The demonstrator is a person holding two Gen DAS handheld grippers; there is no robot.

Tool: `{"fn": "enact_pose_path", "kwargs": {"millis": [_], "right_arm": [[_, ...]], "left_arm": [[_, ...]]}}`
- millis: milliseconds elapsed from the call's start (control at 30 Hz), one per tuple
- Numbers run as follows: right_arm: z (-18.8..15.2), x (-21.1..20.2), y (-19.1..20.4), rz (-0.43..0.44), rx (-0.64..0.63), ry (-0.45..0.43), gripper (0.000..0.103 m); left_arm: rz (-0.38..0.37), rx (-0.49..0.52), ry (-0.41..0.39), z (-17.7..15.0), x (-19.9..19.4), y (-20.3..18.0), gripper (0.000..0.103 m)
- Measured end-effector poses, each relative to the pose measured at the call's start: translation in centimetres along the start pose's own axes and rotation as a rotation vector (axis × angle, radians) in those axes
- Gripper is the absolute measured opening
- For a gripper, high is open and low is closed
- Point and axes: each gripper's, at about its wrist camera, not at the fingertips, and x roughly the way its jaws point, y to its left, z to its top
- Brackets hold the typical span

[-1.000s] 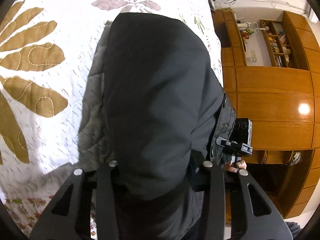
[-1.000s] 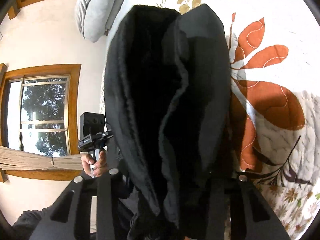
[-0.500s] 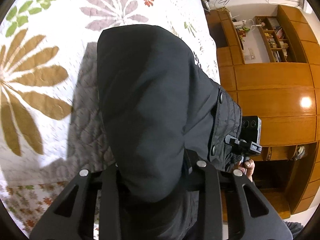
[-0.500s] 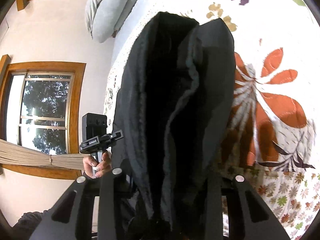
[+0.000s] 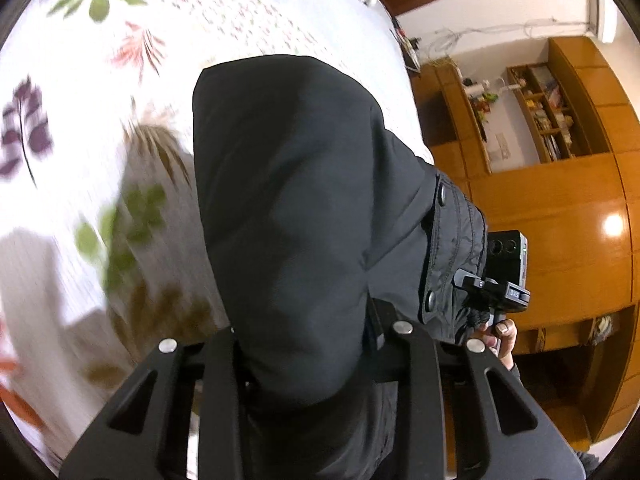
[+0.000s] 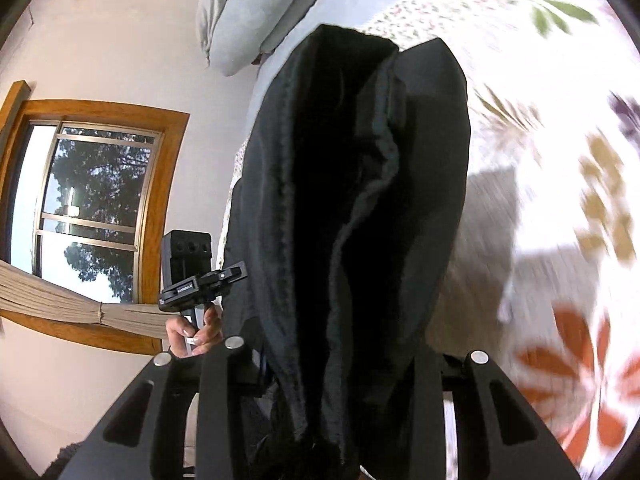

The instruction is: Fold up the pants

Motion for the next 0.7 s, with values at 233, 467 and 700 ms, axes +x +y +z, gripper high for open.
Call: {"fn": "enact_pose_path", "kwargs": {"millis": [233,467,700], "right_arm": [[10.4,5.7,-1.4,-0.034,0.008,0.037,0.036],[16.4,10.5,-5.4,-0.078,0.053,0.088,0.036],[16.5,11.4,-9.7,-0.079,0.092,0.104,0.039]], "left_arm": [[0.047,-0.041,-0.017,9.3,-0.2,4.4,0.03],[0.074,-0.092,0.014,13.5,1.8,9.5,0.03],[0.024,-0.103,-0.009,12.7,2.3,11.4,0.034]]}}
